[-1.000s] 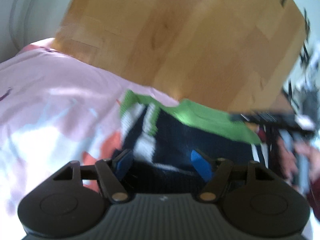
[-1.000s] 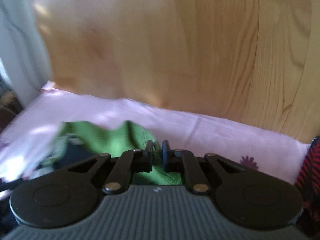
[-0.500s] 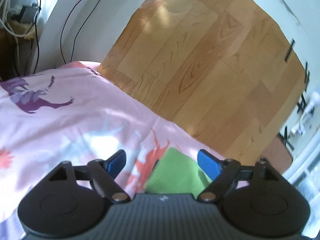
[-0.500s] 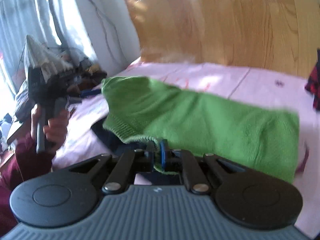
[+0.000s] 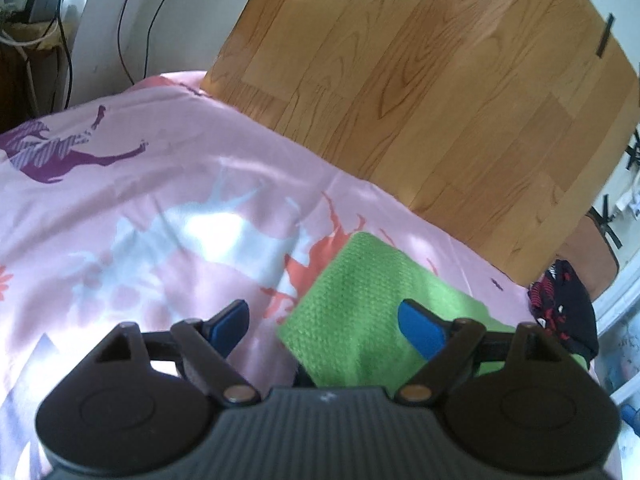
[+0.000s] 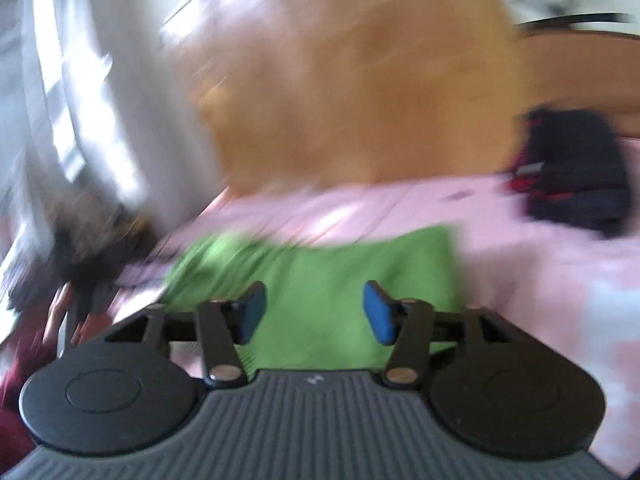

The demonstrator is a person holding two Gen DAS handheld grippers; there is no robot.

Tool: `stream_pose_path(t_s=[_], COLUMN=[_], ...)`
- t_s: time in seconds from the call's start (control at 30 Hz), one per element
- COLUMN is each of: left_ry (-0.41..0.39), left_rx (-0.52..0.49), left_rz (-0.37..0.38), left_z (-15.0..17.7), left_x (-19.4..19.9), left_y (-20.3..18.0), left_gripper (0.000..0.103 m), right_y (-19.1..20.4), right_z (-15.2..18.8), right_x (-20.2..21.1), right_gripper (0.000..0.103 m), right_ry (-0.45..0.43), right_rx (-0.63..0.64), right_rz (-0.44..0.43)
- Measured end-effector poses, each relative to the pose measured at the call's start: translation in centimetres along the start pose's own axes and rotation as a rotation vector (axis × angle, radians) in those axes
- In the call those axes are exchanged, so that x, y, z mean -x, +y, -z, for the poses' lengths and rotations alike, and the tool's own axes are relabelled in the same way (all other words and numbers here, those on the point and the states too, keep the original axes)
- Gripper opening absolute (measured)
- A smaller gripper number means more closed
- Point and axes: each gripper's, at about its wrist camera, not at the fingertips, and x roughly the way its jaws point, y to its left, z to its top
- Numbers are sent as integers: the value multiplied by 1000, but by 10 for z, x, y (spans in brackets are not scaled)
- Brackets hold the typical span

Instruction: Fold small clothes

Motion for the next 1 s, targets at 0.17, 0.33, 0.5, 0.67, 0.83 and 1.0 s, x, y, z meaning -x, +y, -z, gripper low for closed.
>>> stream_pose_path(t_s=[0.17,0.33,0.5,0.67,0.83,1.0], left_ry=[48,5,-8,50,6,-143], left_rx=[-50,-92,-123,-162,-174,-181], left_rz=[2,33,4,-155,-155,-76], left_z=[2,5,6,24,17,2], left_x=[-9,21,31,1,17,45], left_y=[-17,-37,-46,-36,-34,-48], left_gripper=[18,16,16,20,26,50], right_y=[-45,-44,-41,-44,-46,-54], right_z=[2,8,-7,20,28,-8], right_x=[-15,-49,-7,-8,-15,3], right_gripper=[79,12,11,10,23,52], right_ry=[-18,111,29,125,143,-30], right_rx=[-152,-196,-161,-139,-134,-157], right_rz=[162,84,40,112,147,161])
